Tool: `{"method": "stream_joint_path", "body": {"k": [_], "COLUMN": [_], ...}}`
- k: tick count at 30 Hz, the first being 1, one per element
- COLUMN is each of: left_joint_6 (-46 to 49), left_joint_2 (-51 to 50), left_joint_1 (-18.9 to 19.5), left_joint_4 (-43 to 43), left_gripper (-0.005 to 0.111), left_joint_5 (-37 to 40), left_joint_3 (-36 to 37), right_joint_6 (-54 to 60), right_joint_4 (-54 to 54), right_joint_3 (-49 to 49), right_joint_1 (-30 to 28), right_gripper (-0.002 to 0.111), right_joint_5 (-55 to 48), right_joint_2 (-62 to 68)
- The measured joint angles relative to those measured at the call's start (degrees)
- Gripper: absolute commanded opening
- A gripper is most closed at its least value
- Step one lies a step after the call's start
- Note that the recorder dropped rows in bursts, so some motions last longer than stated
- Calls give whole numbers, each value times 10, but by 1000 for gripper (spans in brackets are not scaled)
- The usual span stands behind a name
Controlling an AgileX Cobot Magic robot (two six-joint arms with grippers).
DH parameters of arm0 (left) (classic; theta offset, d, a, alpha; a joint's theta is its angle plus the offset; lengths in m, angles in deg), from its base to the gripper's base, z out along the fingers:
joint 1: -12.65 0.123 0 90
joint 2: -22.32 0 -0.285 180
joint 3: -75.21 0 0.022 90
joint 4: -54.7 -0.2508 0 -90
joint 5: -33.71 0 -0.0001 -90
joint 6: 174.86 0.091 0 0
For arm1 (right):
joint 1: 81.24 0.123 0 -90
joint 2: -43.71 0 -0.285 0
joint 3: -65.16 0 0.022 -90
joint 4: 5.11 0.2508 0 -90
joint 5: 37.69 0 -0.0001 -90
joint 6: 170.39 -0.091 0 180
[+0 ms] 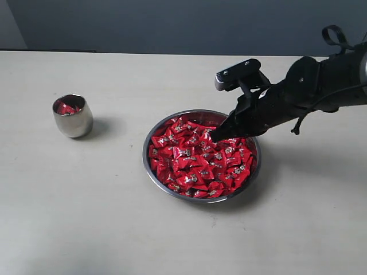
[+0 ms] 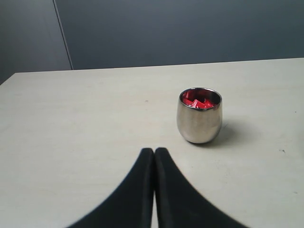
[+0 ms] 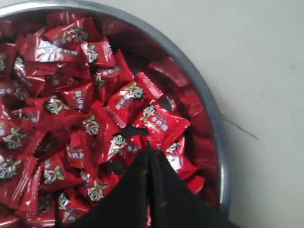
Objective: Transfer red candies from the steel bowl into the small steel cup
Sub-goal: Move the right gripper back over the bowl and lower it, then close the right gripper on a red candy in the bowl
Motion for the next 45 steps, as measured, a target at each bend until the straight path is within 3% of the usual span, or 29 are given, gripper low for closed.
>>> {"method": "stream_joint_path", "body": {"k": [21,34,36,41,45], "left_joint_6": [0,0,0,0,0], "left_joint_2": [0,0,0,0,0], "left_joint_1": [0,0,0,0,0], "left_joint_4": [0,0,0,0,0], "left_gripper": [0,0,0,0,0], "left_joint_5": [0,0,0,0,0], "left_joint_3": [0,0,0,0,0], "right_joint_6": [47,29,27,18,12], "right_joint_4": [-12,-45,-48,-49,-51], "right_joint_3": [-154,-160,-160,-160,-160], "right_joint_1": [39,45,45,45,45], "right_gripper": [-1,0,8,46,49], "right_joint_5": [-199,-250,-250,-249,-239], "right_joint_2": [64,70,70,70,70]}}
